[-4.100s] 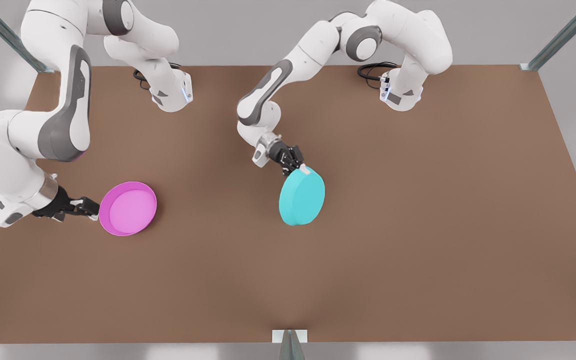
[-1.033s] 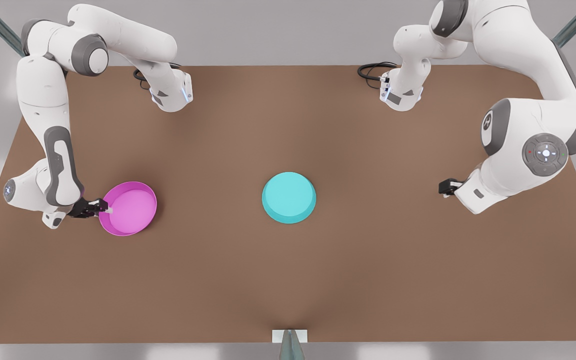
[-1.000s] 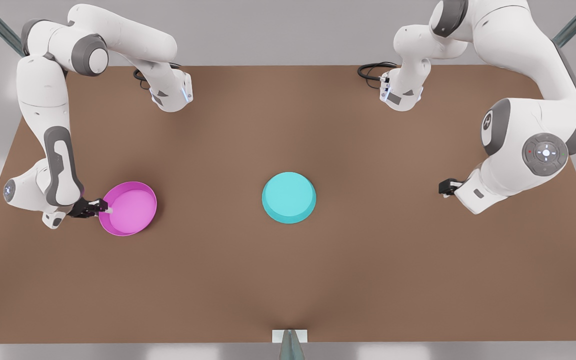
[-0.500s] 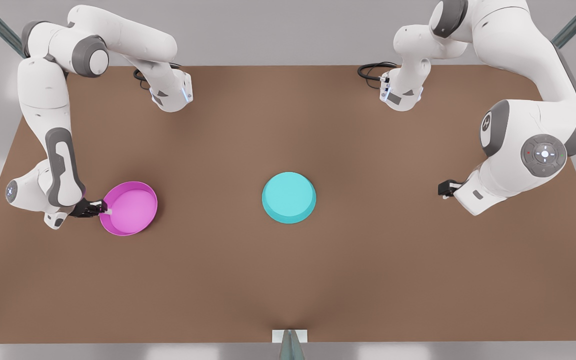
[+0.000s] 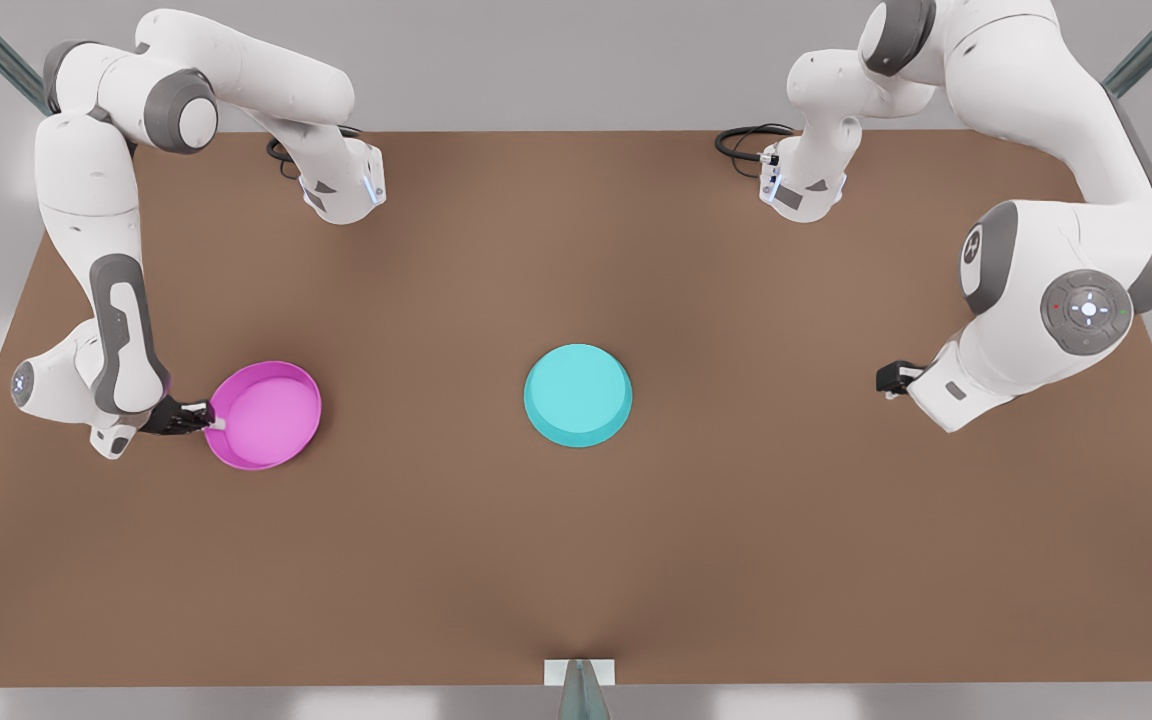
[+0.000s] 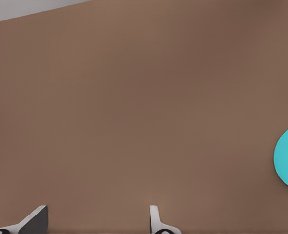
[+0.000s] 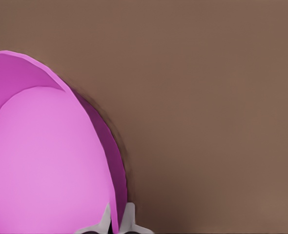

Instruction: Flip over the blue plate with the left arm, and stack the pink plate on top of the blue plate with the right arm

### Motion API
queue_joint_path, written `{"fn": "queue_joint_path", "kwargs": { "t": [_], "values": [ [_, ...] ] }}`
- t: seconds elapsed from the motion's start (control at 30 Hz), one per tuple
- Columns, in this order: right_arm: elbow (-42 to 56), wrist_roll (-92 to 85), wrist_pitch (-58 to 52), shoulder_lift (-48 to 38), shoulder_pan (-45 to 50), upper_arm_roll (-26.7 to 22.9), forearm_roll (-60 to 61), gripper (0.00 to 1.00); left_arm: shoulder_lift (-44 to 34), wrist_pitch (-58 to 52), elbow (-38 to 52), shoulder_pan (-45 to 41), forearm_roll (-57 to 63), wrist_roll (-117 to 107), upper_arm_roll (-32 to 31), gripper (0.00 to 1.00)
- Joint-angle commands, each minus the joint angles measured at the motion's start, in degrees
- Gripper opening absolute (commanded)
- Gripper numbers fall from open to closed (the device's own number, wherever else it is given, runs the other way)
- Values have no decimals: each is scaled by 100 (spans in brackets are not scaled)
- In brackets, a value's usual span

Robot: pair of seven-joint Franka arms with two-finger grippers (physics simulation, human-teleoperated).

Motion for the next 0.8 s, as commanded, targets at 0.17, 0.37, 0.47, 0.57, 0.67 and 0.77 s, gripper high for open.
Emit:
{"fn": "queue_joint_path", "kwargs": {
  "t": [0.17, 0.37, 0.47, 0.57, 0.67, 0.77],
  "values": [
    [-1, -89, -158, -72, 17, 106, 145, 21, 8, 9, 0, 0, 6, 0, 0, 100],
    [-1, 17, -96, -72, 123, 300, 268, 21, -1, 0, 0, 9, 15, 0, 9, 100],
    [-10, 210, -149, -177, 175, 458, 383, 21, -1, 0, 0, 9, 24, 0, 9, 100],
    [-45, 623, -158, -335, 421, 528, 391, 21, 8, 0, 0, 9, 24, 9, 26, 100],
    [-63, 1001, -140, -467, 773, 537, 409, 21, -1, -9, 0, 9, 33, 0, 53, 100],
    [-63, 1537, -114, -608, 1204, 537, 418, 21, -36, -17, 0, 18, -11, 18, 79, 100]
  ]
}}
